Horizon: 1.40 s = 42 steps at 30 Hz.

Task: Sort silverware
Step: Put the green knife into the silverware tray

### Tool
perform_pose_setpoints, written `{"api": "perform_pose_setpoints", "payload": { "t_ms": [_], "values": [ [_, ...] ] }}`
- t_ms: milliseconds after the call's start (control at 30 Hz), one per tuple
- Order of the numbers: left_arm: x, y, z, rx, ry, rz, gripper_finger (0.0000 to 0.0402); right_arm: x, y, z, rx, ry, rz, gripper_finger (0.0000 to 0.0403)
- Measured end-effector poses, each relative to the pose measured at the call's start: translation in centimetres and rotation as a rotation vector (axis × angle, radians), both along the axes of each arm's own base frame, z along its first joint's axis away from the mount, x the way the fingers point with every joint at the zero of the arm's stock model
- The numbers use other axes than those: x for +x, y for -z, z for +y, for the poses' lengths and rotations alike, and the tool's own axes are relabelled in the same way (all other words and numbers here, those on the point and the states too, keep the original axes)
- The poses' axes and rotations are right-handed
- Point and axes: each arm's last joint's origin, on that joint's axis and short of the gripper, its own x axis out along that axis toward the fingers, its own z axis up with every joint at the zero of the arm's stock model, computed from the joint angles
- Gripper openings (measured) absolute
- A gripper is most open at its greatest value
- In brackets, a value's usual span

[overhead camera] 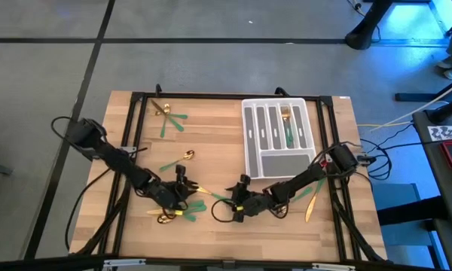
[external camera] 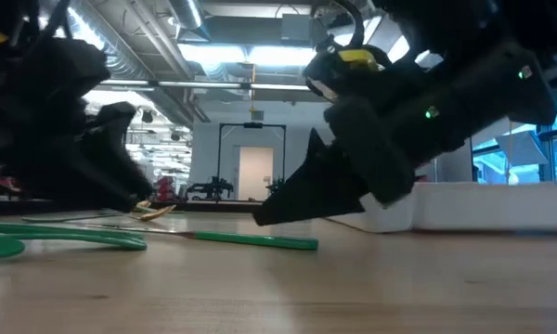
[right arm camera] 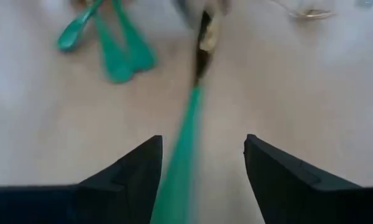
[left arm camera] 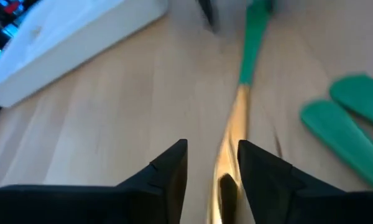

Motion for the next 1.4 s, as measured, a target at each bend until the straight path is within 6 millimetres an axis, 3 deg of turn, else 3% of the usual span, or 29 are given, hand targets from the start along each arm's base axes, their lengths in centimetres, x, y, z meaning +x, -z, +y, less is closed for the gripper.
{"api": "perform_pose_setpoints", "payload": {
  "t_ms": [300, 567, 767, 933, 1100, 1233, 1400],
  "values": [
    [2.9, -0.6, -0.1, 0.033, -0.015, -0.032, 0.0130, -0.3, 0.1, -0.1, -0.015, -0.022, 0.037, 0.0185],
    [4.3, -1.7, -0.7, -0.039, 0.035, -0.051, 0.0130, 0.3, -0.4, -0.1, -0.008, -0.040, -0.045, 0.0172],
    [5.2, -3.1, -2.0, -0.060, 0.073, -0.050, 0.0169, 1.0, -1.5, -0.1, 0.036, -0.042, -0.159, 0.0184],
    [4.5, -2.7, -2.6, -0.136, 0.007, 0.037, 0.0208, 1.7, -1.4, -0.5, 0.048, -0.050, -0.186, 0.0232],
    [2.4, -1.5, -2.8, -0.235, -0.161, 0.179, 0.0213, 4.5, -0.5, -0.4, 0.100, -0.012, -0.206, 0.0271],
    [1.0, -1.0, -2.9, -0.299, -0.292, 0.228, 0.0203, 6.6, -0.2, 0.1, 0.040, 0.000, -0.159, 0.0276],
    [0.3, -0.7, -3.3, -0.301, -0.331, 0.202, 0.0191, 7.2, 0.5, -0.1, -0.033, 0.017, -0.003, 0.0268]
  ]
}}
